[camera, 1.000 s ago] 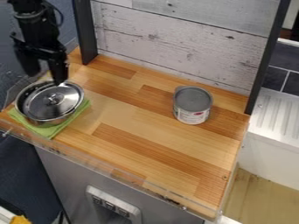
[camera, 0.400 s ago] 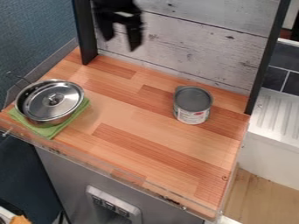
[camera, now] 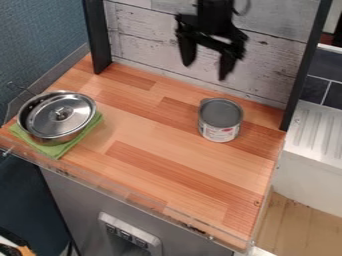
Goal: Moved the can to the bottom of the table
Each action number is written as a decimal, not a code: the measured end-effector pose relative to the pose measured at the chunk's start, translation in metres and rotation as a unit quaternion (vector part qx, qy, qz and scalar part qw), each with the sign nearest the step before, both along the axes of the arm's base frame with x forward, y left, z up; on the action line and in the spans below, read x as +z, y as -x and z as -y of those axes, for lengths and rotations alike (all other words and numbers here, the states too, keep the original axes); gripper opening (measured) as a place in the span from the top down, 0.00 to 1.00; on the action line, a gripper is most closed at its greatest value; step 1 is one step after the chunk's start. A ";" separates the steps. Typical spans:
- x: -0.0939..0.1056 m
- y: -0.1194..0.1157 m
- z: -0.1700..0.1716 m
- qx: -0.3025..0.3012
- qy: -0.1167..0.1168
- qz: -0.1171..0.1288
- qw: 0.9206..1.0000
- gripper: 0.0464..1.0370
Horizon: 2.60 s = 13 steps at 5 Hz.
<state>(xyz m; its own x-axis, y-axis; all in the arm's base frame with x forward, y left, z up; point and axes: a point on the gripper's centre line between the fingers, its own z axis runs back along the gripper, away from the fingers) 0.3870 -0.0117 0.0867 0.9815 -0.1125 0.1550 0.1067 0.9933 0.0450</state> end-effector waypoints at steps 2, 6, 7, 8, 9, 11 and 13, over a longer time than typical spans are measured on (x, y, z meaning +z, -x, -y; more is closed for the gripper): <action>-0.035 -0.016 0.034 0.013 -0.016 0.026 0.999 0.04; -0.066 -0.048 0.041 0.013 -0.002 0.033 0.999 0.04; -0.088 -0.026 0.027 0.029 -0.001 -0.007 1.000 0.04; -0.086 -0.010 0.021 0.032 0.017 -0.031 0.999 0.04; -0.077 0.015 0.018 0.011 0.021 -0.039 0.999 0.04; -0.058 0.056 0.020 -0.004 0.052 -0.041 0.998 0.04; -0.056 0.067 0.014 -0.020 0.057 -0.059 0.996 0.04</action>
